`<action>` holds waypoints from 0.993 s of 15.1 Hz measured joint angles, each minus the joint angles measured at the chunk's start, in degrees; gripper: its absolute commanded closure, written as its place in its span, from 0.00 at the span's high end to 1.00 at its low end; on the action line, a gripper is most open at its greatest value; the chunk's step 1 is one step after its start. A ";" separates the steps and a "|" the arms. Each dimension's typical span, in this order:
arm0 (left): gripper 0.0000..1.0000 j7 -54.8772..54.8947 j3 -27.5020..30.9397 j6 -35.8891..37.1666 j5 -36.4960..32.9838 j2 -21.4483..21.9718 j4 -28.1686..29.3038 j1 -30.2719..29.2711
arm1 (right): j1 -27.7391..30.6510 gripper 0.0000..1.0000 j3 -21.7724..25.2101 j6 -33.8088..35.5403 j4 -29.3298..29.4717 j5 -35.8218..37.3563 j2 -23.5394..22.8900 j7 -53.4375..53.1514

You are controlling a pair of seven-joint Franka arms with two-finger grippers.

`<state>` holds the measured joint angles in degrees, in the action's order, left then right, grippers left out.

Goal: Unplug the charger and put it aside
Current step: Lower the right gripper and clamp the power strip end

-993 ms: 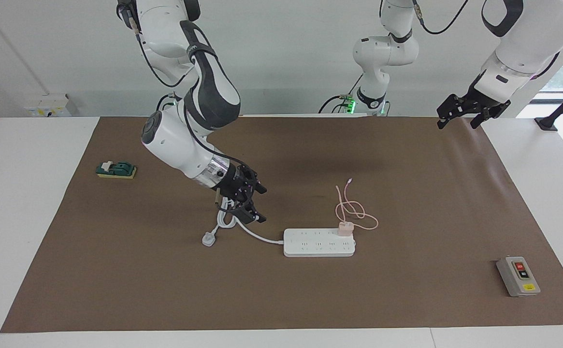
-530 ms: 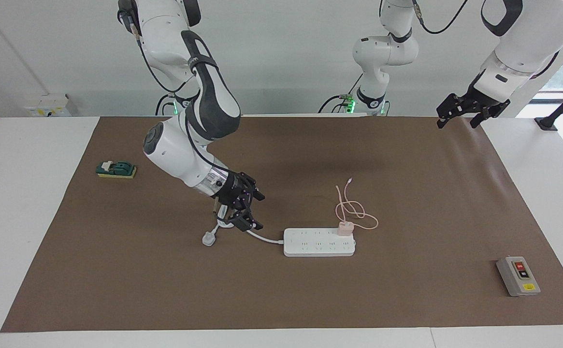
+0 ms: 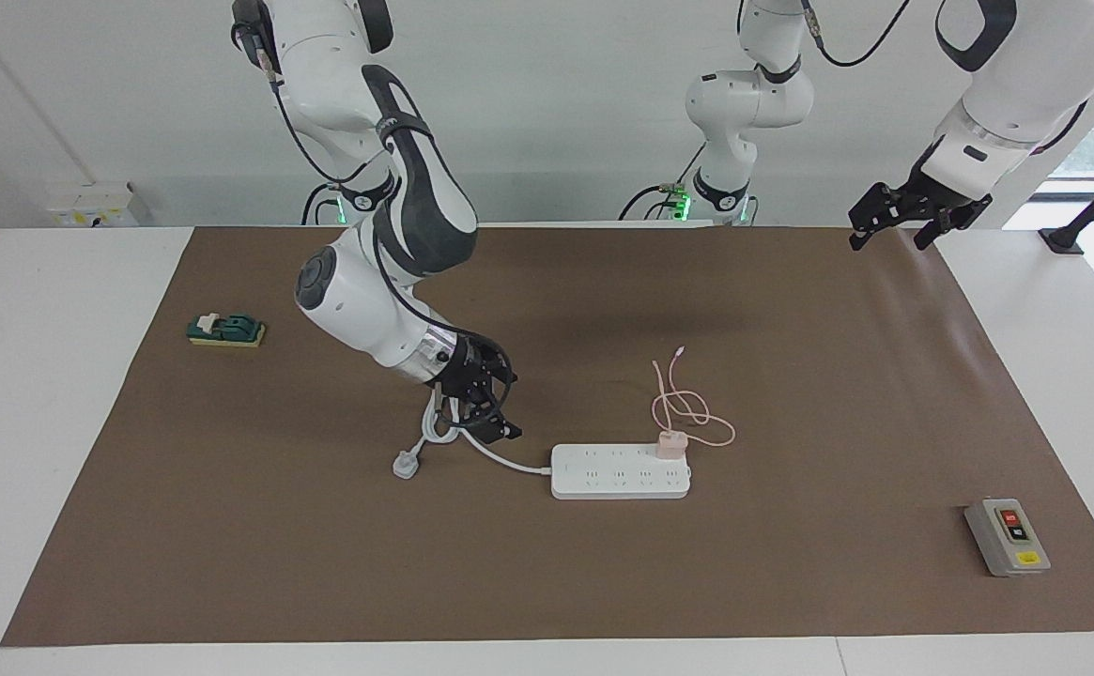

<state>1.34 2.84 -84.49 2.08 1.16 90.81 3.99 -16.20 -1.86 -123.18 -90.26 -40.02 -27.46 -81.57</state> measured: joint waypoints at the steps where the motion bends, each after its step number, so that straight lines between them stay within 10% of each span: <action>1: 1.00 0.00 0.00 0.00 0.00 0.00 0.00 0.00 | 0.05 1.00 0.01 0.89 0.73 0.49 -1.26 0.38; 15: 1.00 -0.18 -0.11 0.00 0.00 0.00 0.00 0.09 | -2.08 1.00 0.17 10.54 27.13 3.50 -23.33 0.69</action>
<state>1.16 2.73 -84.49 2.08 1.16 90.81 4.08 -18.29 -1.69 -112.65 -63.13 -36.53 -50.80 -80.87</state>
